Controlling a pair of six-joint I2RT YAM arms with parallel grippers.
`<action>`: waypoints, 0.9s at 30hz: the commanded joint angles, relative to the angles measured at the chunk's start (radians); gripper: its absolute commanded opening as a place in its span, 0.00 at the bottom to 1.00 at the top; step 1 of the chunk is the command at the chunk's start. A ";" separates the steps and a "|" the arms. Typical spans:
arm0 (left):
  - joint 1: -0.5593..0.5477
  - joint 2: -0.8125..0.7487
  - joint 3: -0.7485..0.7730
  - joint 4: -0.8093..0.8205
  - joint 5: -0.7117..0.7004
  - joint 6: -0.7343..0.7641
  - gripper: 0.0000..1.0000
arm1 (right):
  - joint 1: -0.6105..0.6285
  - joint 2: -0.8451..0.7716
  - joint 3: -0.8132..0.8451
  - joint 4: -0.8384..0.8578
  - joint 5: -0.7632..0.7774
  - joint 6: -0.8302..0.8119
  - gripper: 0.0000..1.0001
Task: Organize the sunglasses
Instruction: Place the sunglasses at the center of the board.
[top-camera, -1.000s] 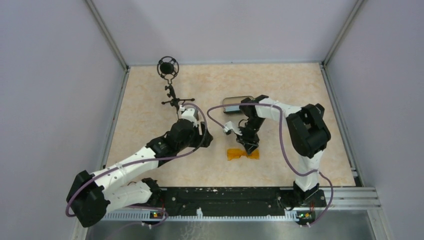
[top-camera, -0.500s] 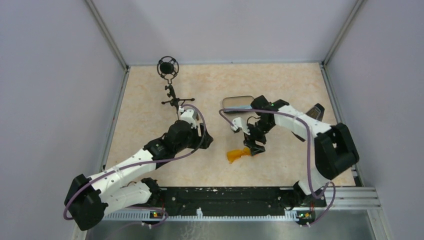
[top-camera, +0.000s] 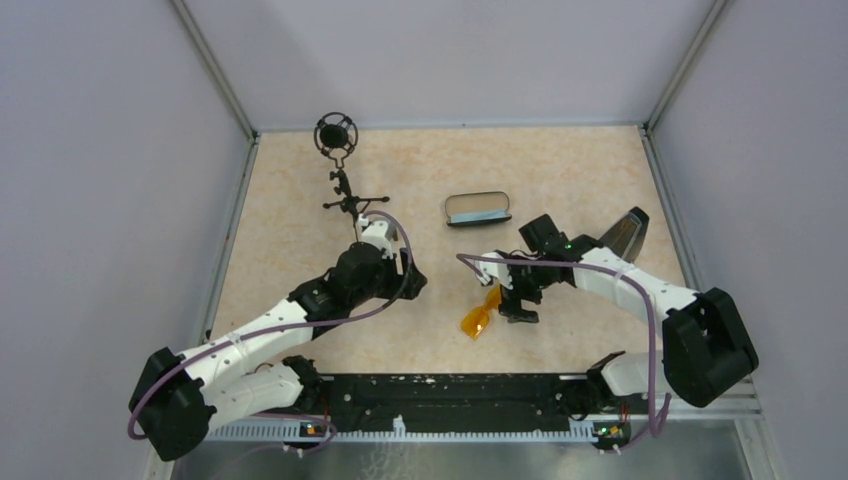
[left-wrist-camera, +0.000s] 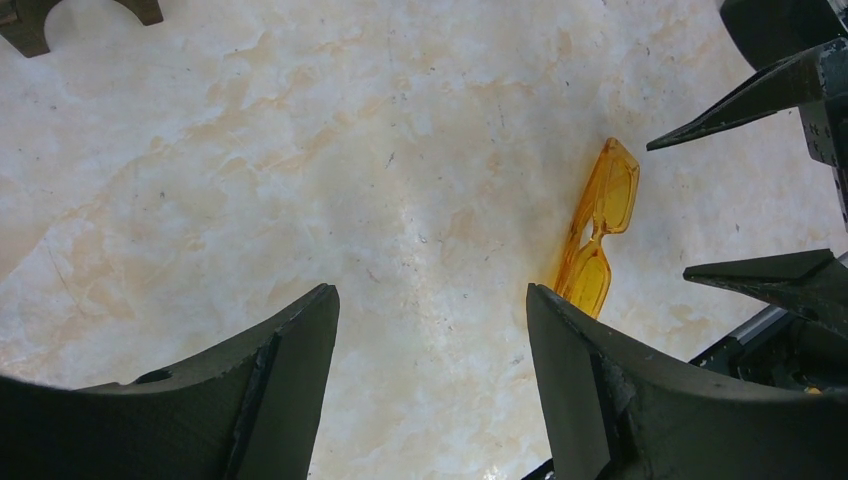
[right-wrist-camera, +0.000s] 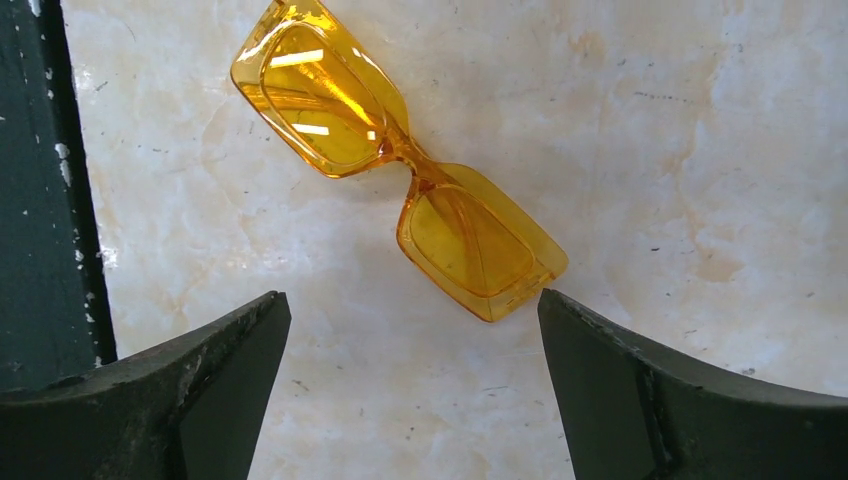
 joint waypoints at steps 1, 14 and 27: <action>-0.003 -0.004 -0.005 0.059 0.014 0.010 0.76 | -0.005 0.003 0.016 0.028 -0.044 -0.135 0.93; -0.003 -0.045 -0.018 0.045 -0.008 0.009 0.76 | 0.054 0.003 0.019 0.013 -0.010 -0.436 0.95; -0.003 -0.056 -0.027 0.038 0.004 -0.002 0.76 | 0.065 0.122 0.007 0.133 0.086 -0.463 0.85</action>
